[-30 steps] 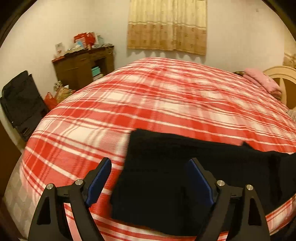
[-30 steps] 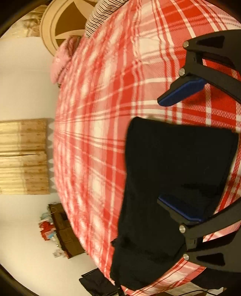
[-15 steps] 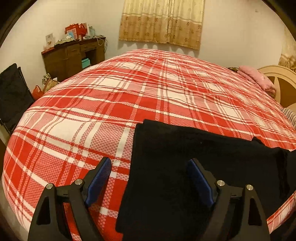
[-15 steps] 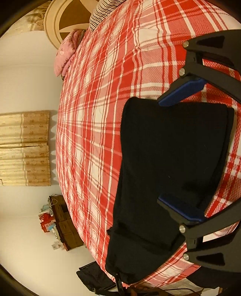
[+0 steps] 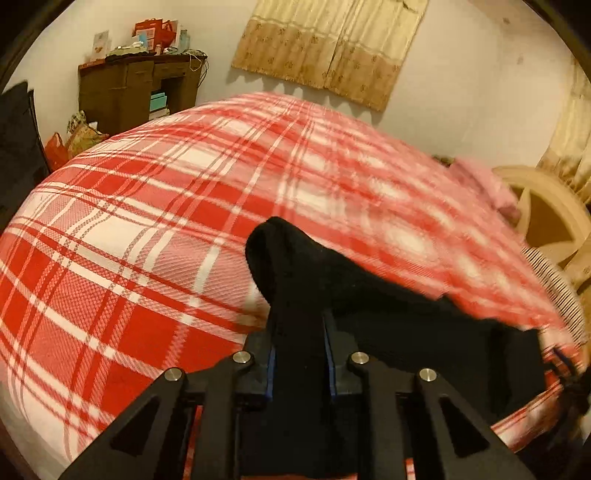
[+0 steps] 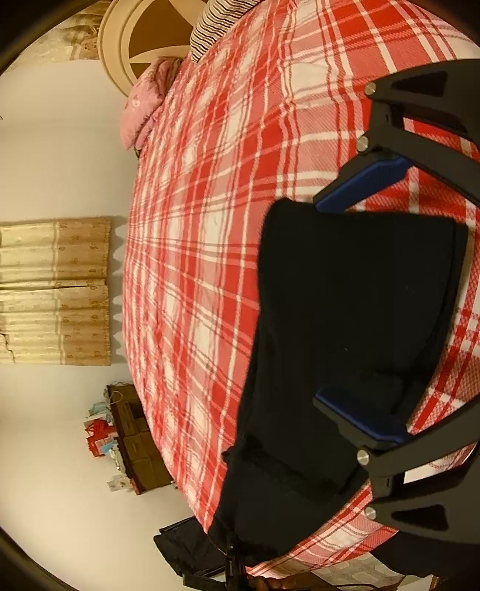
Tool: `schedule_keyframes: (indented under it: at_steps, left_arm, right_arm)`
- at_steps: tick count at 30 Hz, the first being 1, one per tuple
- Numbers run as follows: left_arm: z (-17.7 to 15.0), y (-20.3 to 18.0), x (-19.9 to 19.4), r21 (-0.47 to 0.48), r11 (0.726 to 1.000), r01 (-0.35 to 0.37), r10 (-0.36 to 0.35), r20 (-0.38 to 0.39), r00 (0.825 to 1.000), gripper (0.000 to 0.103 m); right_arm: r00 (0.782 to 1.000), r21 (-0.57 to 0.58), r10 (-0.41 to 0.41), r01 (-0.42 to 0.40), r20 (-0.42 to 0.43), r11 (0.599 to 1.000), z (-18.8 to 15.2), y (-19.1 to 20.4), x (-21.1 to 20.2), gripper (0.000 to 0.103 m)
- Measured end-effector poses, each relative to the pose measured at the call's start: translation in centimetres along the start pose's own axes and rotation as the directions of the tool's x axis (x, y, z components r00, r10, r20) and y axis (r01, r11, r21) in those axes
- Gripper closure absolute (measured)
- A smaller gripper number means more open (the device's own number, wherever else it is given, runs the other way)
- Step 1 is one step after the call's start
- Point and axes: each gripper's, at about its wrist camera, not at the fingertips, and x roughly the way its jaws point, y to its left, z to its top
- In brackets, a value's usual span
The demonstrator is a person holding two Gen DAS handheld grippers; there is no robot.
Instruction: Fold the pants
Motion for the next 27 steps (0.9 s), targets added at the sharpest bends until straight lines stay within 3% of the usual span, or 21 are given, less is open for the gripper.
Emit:
schedule_keyframes:
  at_steps: [2,6,12,20,27]
  left_arm:
    - [0.3,-1.2,-1.6,-0.022,0.999,0.041,-0.040,0.027,0.999,0.084]
    - [0.9,-6.1,-4.5,0.023,0.994,0.109,-0.111,0.065,0.992,0.084]
    - [1.7,-14.2,-5.6,0.071,0.972,0.225,-0.229,0.048,0.972,0.084]
    - [0.6,-25.4,-2.3,0.194,0.928,0.319,-0.314,-0.056,0.948,0.084]
    - [-2.4,-32.0,3.0,0.250,0.895,0.369,-0.334,-0.173,0.927,0.083]
  right_arm:
    - [1.000,0.008,-0.005,0.005,0.006,1.000,0.2,-0.5,-0.1,0.005]
    - [1.000,0.029,-0.014,0.015,-0.010,0.999,0.3,-1.4,0.3,0.005]
    - [0.999,0.058,-0.033,0.033,0.000,0.998,0.6,-2.8,0.1,0.005]
    - [0.997,0.199,-0.074,0.070,0.014,0.978,1.2,-7.2,-0.2,0.005]
    - [0.994,0.311,-0.104,0.094,0.015,0.946,1.1,-10.8,-0.4,0.005]
